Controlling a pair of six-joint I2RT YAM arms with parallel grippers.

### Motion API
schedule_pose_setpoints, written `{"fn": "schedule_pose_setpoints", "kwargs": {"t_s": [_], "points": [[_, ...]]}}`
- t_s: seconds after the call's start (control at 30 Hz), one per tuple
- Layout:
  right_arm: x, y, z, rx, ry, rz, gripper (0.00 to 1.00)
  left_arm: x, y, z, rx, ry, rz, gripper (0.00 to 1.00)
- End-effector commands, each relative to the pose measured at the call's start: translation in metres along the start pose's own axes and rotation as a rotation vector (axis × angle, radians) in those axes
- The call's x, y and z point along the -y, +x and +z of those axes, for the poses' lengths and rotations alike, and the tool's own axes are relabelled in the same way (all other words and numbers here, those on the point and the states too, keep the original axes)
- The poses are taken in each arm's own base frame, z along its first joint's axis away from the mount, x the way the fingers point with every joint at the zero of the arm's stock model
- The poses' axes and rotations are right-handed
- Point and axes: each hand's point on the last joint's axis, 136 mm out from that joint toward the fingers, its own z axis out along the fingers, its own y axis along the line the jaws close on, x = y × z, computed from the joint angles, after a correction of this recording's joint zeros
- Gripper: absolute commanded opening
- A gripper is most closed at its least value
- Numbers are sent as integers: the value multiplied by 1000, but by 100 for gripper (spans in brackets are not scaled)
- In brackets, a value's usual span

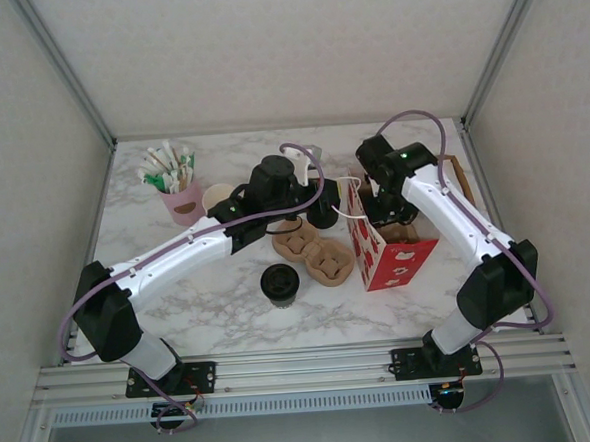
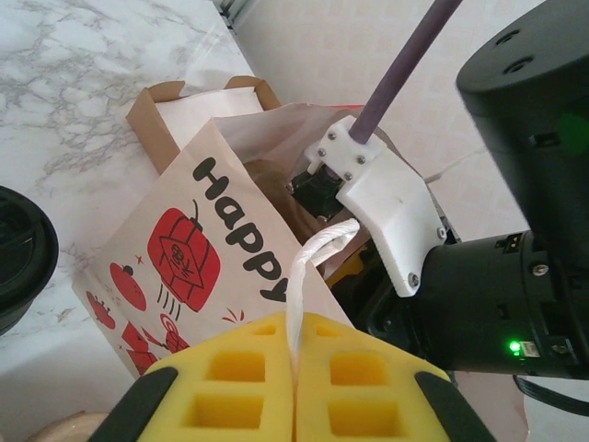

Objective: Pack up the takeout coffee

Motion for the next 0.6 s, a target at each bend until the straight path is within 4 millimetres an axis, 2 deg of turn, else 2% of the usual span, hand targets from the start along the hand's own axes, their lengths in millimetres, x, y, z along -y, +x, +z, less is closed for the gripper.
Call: {"fn": "schedule_pose_setpoints", "kwargs": {"t_s": [0.0, 0.57], "points": [[-1, 4, 6, -4, -15, 30, 32, 0, -9, -7, 37, -6, -1, 0], [-4, 14, 39, -53, -44, 39, 32, 0, -9, -8, 37, -10, -4, 0]]}}
